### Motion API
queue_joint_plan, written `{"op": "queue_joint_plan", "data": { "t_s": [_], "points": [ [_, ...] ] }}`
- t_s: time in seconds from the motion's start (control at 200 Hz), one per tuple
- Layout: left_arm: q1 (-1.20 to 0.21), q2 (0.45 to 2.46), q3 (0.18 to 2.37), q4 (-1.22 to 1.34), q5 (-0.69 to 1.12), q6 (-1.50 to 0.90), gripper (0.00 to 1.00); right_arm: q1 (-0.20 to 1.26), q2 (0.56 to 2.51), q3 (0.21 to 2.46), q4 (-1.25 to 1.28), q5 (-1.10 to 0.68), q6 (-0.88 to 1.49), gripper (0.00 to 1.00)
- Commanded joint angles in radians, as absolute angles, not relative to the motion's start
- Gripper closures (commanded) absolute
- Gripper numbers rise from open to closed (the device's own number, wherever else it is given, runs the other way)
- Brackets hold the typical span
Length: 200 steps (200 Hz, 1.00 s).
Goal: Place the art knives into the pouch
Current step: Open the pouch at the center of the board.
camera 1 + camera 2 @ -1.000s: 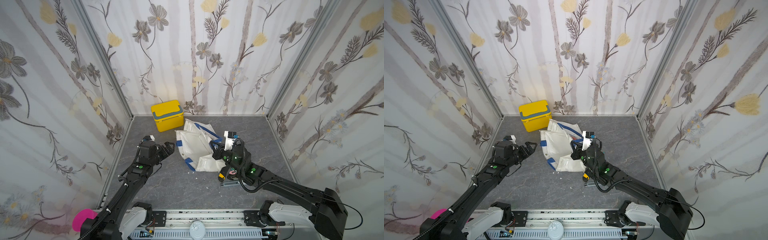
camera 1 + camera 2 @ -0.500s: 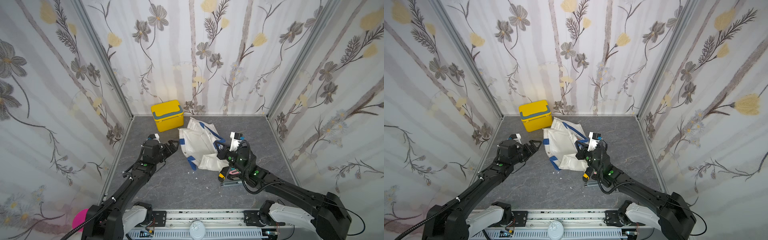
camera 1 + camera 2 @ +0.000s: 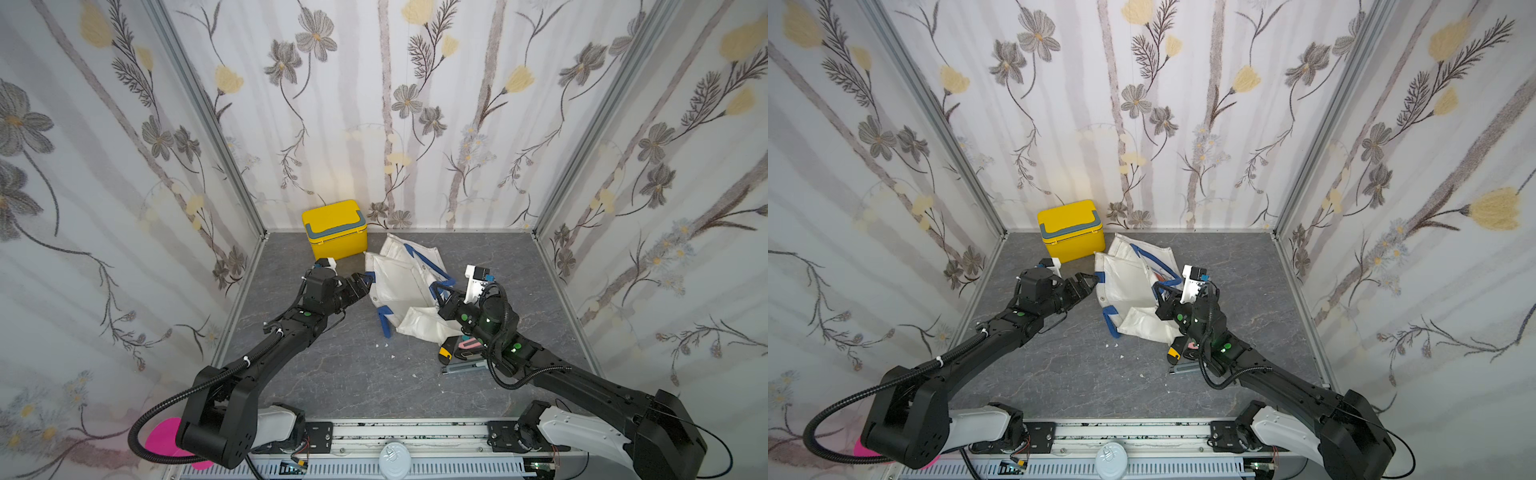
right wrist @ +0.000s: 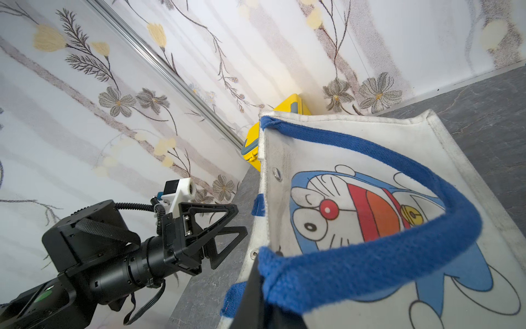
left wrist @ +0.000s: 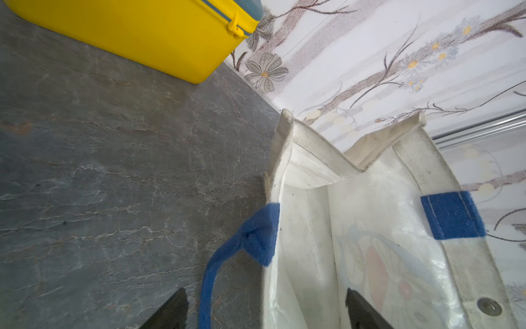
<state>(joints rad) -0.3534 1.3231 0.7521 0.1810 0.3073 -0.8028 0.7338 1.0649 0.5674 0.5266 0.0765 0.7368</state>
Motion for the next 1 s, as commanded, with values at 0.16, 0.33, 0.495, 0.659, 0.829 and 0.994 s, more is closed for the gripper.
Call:
{"op": "queue_joint_plan", "data": {
  "t_s": [0.16, 0.33, 0.495, 0.659, 0.829, 0.994],
  "points": [
    [-0.37, 1.432, 0.801, 0.177, 0.347, -0.817, 0.31, 0.723, 1.046, 0.553, 0.569, 0.061, 0.753, 1.0],
    [-0.389, 1.49, 0.84, 0.206, 0.375, -0.826, 0.38, 0.718, 1.048, 0.548, 0.574, 0.052, 0.755, 1.0],
    [-0.411, 1.552, 0.898, 0.209, 0.394, -0.818, 0.6, 0.713, 1.049, 0.545, 0.573, 0.045, 0.75, 1.0],
    [-0.414, 1.572, 0.944, 0.148, 0.372, -0.774, 0.97, 0.707, 1.04, 0.543, 0.563, 0.046, 0.749, 1.0],
    [-0.414, 1.563, 0.965, 0.113, 0.363, -0.742, 1.0, 0.7, 1.039, 0.544, 0.557, 0.051, 0.746, 1.0],
    [-0.414, 1.555, 1.044, -0.003, 0.326, -0.672, 1.0, 0.697, 1.039, 0.554, 0.531, 0.063, 0.734, 0.94]
  ]
}}
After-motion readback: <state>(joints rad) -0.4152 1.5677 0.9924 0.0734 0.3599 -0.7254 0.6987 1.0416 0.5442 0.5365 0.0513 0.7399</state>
